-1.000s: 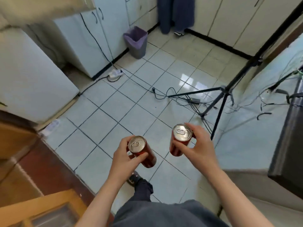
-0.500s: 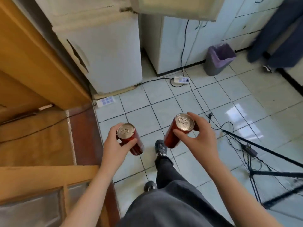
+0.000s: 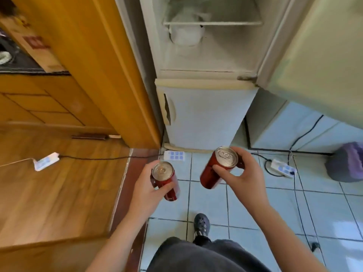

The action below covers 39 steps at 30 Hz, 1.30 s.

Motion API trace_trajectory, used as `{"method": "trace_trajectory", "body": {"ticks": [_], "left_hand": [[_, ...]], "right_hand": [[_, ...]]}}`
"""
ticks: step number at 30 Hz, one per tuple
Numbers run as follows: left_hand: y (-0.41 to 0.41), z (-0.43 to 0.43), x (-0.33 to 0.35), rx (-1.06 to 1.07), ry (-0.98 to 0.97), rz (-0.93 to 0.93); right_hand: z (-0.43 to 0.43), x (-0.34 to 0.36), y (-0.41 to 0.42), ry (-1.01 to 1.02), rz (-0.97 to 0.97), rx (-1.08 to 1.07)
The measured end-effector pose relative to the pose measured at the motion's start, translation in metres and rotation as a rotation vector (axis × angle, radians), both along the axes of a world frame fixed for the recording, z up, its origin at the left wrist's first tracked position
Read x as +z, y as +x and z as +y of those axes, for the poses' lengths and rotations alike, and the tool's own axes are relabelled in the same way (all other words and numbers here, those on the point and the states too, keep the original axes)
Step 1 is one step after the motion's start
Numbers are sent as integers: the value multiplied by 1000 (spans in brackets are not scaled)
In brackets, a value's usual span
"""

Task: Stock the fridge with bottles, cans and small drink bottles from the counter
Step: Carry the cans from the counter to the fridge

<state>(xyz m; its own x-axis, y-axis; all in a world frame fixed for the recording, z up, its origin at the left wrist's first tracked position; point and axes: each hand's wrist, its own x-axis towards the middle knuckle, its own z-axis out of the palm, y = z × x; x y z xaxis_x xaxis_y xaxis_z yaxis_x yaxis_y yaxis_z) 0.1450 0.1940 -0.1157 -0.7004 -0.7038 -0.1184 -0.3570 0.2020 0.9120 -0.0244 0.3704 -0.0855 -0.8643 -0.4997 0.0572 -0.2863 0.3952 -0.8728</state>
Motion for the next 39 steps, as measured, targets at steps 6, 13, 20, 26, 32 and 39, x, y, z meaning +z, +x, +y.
{"method": "trace_trajectory", "body": {"ticks": [6,13,20,26,32,39], "left_hand": [[-71,-60,14,106,20,80],[-162,-144,26,85,77,241],[-277,-238,77,-70,-6,402],[-354,-294,129,-152,-101,493],[-420,-335,185,-152,-143,719],[-497,-379,221,-21,-208,772]], "right_hand": [[-80,22,-78,-43,71,20],[-164,35,-152,-91,22,-20],[-241,87,-227,-142,145,-116],[-295,131,-286,-176,279,-121],[-339,177,-342,-243,357,-52],[-367,201,-390,-385,300,-44]]}}
